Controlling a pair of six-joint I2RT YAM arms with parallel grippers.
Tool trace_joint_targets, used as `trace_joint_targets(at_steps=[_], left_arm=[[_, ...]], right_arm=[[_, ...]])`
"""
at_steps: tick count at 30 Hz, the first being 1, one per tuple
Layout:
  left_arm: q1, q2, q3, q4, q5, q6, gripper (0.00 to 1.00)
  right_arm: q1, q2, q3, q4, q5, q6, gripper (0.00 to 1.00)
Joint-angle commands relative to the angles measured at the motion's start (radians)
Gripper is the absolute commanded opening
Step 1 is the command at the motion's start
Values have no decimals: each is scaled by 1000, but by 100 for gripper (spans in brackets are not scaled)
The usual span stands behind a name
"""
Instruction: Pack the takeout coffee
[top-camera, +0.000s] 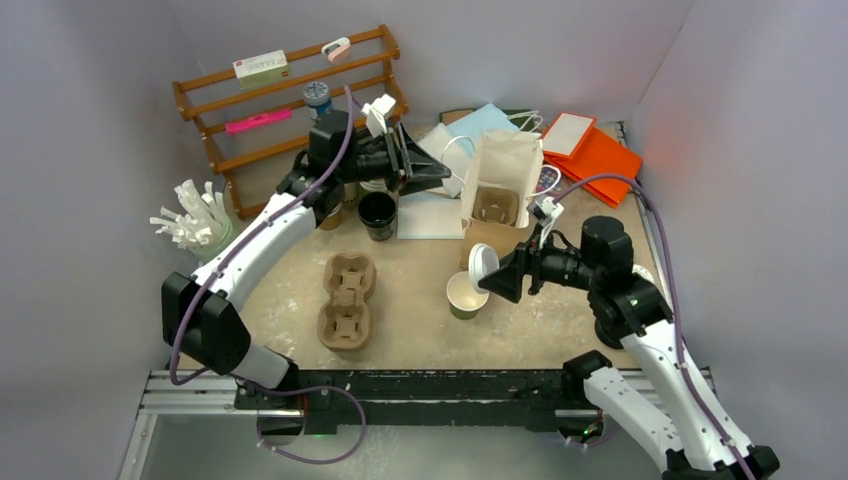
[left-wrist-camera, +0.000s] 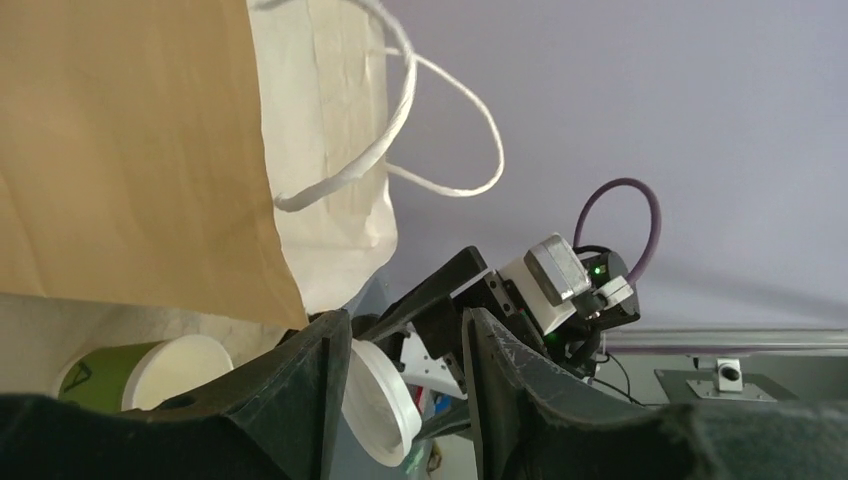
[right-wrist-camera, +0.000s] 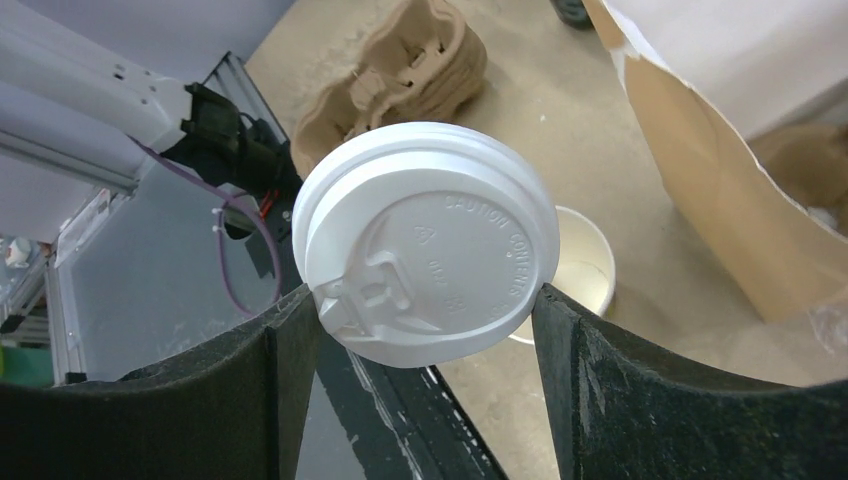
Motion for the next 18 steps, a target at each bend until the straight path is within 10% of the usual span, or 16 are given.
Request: trace_joint_targets(at_steps=[1, 18], left_arm=[[-42, -20, -50, -77, -58, 120, 47], [-75, -185, -288, -197, -210, 291, 49]], right_arm=[[4, -35, -46, -2, 67, 44, 67], [7, -111, -180, -112, 310, 245, 64]])
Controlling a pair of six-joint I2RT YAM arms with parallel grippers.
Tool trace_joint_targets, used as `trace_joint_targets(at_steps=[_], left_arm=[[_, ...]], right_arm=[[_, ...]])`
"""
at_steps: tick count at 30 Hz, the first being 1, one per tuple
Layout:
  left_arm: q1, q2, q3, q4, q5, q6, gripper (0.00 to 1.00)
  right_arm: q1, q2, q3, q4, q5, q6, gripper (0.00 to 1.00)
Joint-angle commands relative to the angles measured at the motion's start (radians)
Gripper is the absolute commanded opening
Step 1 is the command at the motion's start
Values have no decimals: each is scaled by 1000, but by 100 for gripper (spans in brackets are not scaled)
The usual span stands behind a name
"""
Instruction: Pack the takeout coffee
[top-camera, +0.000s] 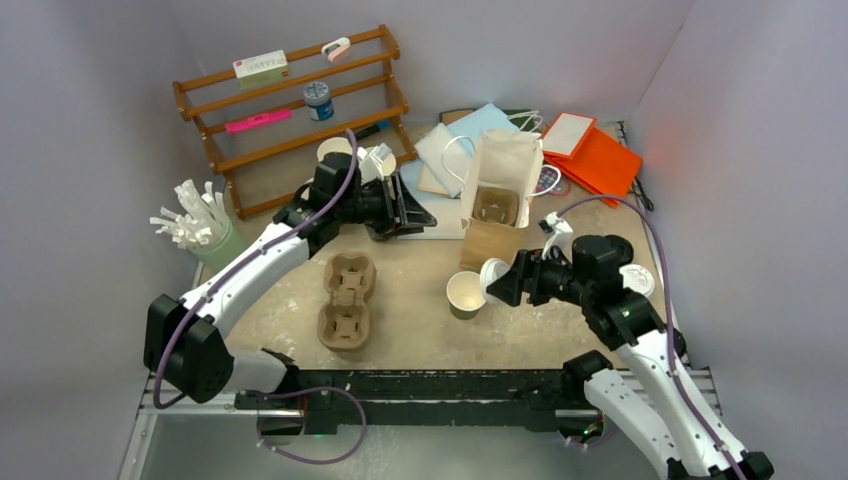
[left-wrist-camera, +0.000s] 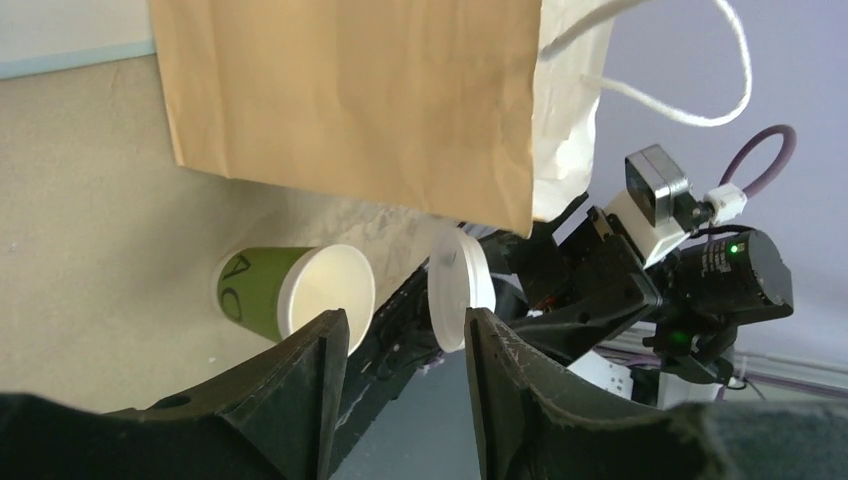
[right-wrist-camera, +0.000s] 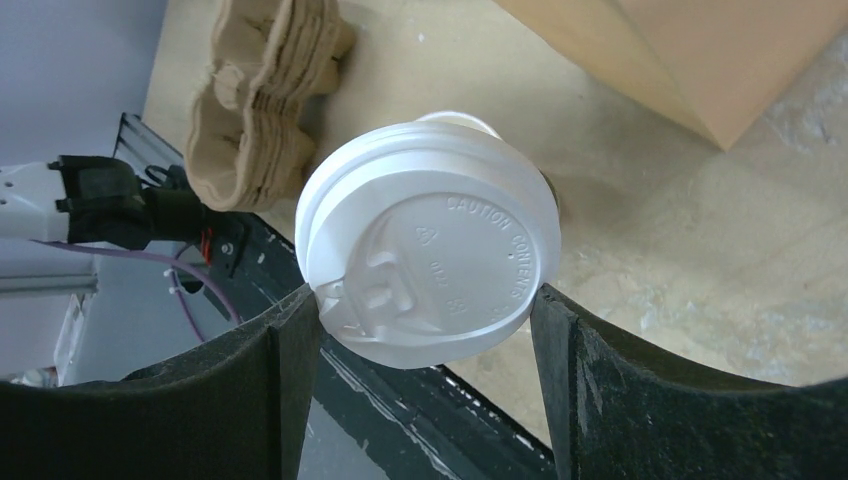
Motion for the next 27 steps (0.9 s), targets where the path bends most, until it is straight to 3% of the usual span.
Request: trace_joint_targets(at_steps=[1, 10, 20, 27], left_arm=[[-31, -69, -64, 0, -63, 76, 48], [-116, -20, -120, 126, -110, 149, 47], [-172, 208, -106, 347, -122, 166, 43], [-210, 409, 15, 459, -87, 166, 40]], right_arm=[[5, -70, -52, -31, 62, 79, 64], [20, -34, -110, 5, 109, 209, 66], [27, -25, -78, 11, 151, 234, 66], [27, -50, -39, -52, 177, 230, 67]])
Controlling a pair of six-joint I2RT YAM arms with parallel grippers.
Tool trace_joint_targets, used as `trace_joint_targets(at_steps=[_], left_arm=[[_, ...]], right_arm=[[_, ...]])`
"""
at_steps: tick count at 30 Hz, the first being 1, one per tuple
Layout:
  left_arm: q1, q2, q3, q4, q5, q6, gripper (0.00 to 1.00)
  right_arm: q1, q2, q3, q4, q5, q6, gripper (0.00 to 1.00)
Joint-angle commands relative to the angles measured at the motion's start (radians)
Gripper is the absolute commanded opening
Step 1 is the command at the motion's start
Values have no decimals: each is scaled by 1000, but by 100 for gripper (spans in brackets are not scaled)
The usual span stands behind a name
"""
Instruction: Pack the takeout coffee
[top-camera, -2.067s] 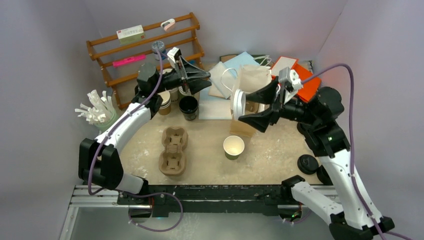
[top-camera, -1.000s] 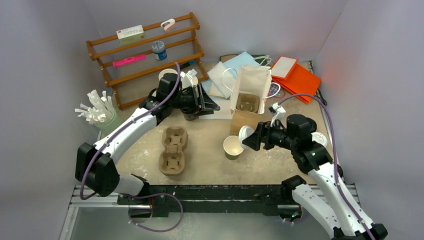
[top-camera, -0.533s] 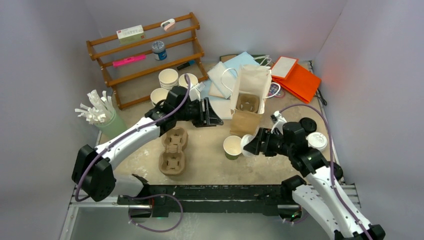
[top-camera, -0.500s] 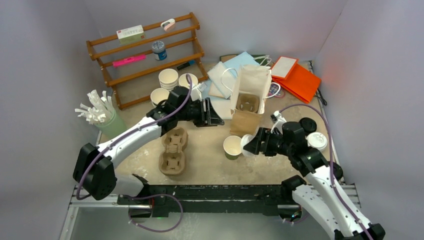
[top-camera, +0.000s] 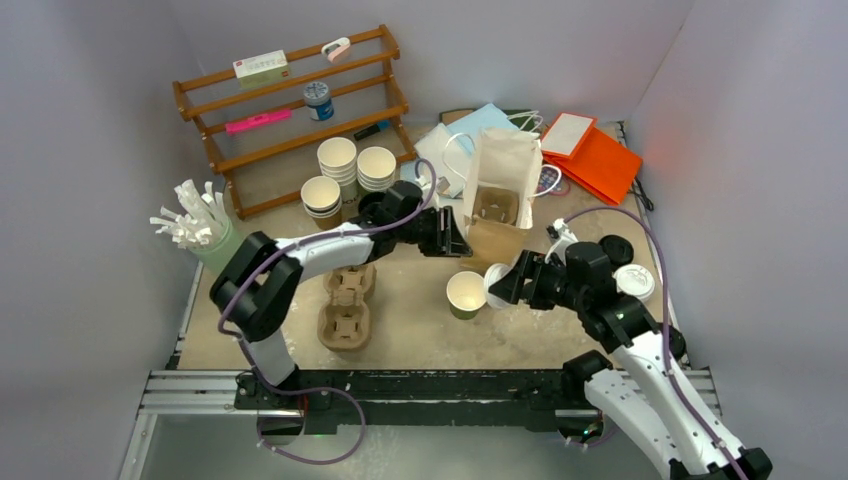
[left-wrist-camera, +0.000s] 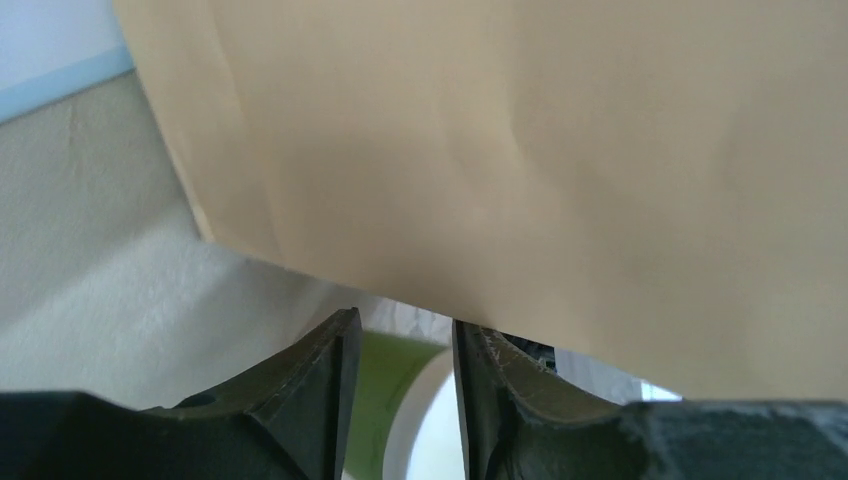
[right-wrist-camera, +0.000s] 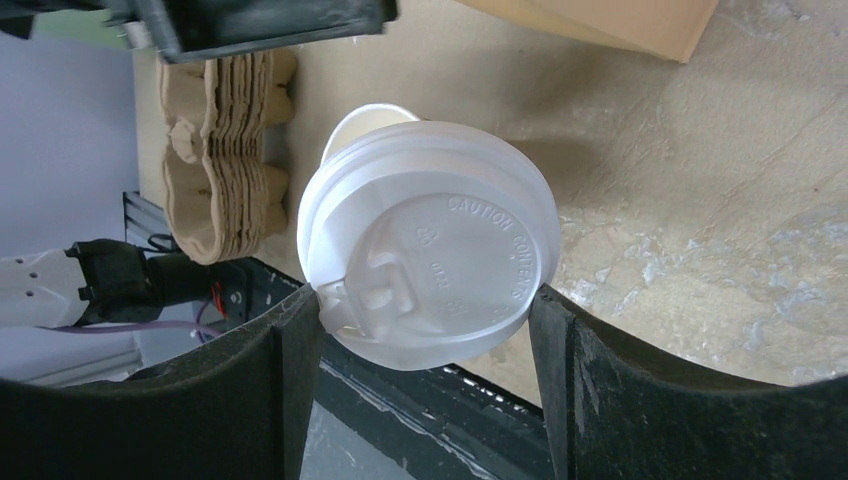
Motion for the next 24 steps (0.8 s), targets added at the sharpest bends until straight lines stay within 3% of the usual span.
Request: trace_joint_targets(at_steps=[1, 11, 15, 19, 24], left_arm=[[-33, 108, 120, 154, 27, 13, 39], [-115, 368, 402, 214, 77, -34, 33], [-138, 437, 460, 240, 124, -53, 41], [-136, 318, 370, 220, 40, 45, 50], [-114, 156, 329, -39, -11, 188, 52]], right_arm=[[6, -29, 59, -47, 41, 10, 67], [6, -79, 100, -152, 130, 15, 66], [6, -82, 120, -169, 147, 3, 66], [6, -53, 125, -173, 136, -7, 66], [7, -22, 135, -164, 110, 0, 66]])
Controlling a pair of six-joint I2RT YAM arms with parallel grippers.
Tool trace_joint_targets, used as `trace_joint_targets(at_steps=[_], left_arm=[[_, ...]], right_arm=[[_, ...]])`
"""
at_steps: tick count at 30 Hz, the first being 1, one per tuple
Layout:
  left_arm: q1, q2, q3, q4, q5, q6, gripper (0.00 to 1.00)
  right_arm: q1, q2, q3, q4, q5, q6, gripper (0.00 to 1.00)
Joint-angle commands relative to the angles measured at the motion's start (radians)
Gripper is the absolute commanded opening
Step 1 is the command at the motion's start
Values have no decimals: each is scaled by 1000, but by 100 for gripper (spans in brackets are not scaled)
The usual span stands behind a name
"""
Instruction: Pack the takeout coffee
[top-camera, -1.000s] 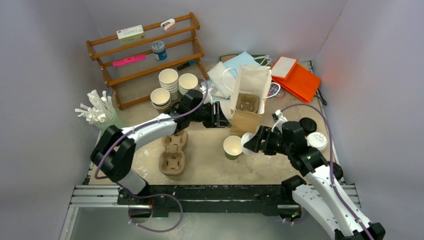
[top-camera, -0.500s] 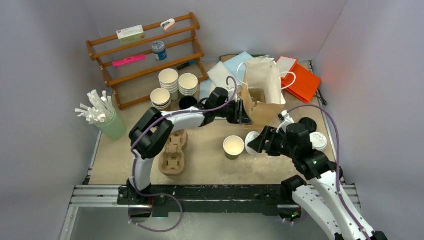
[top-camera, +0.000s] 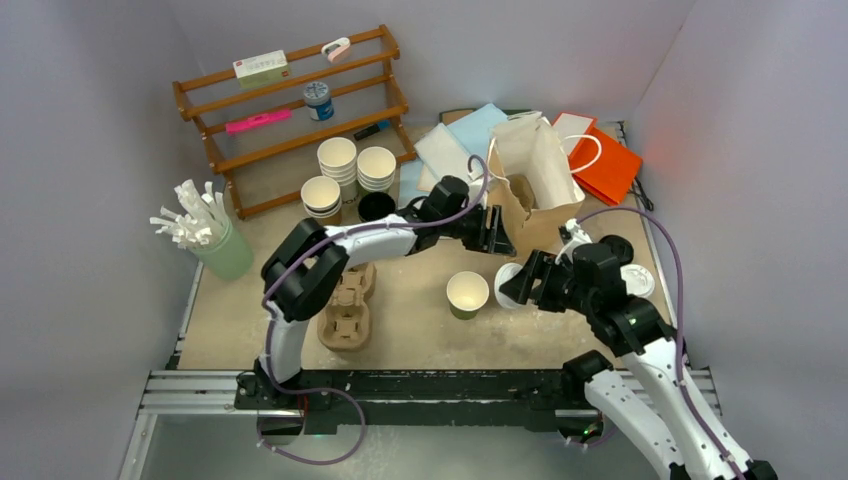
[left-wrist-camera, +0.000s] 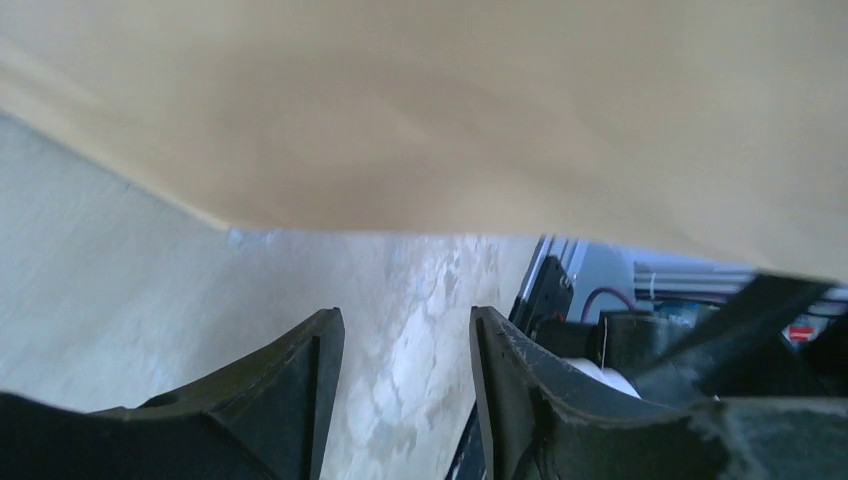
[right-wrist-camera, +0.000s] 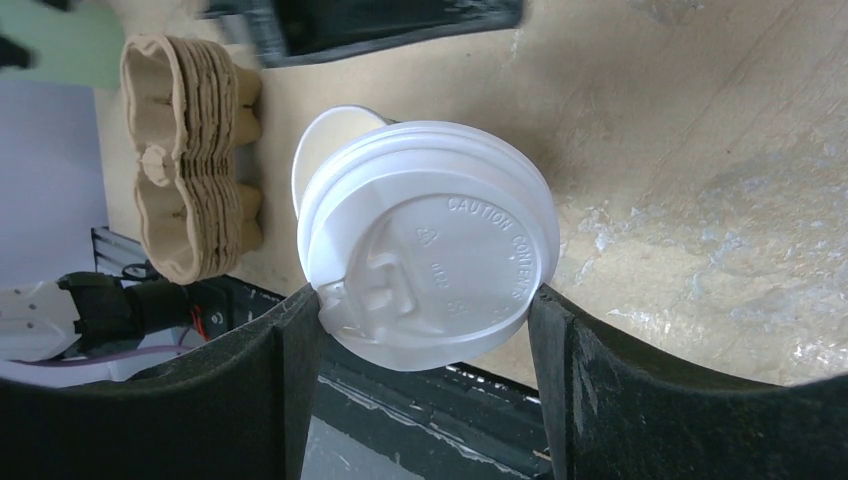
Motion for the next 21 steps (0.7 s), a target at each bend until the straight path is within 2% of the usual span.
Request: trace_joint_targets(at_steps=[1, 5, 11, 17, 21], left_arm=[[28, -236, -50, -176, -71, 159, 52], [70, -416, -160, -255, -86, 154, 55], [136, -604, -259, -377, -110, 137, 55], [189, -692, -345, -416, -107, 131, 54], [194, -700, -378, -423, -85, 139, 54]], right_arm=[[6, 22, 52, -10, -6, -5, 67], [6, 59, 85, -28, -8, -18, 67], [8, 94, 96, 8, -17, -8, 66], [51, 142, 87, 81, 0, -17, 66], [180, 226, 127, 130, 95, -18, 66]])
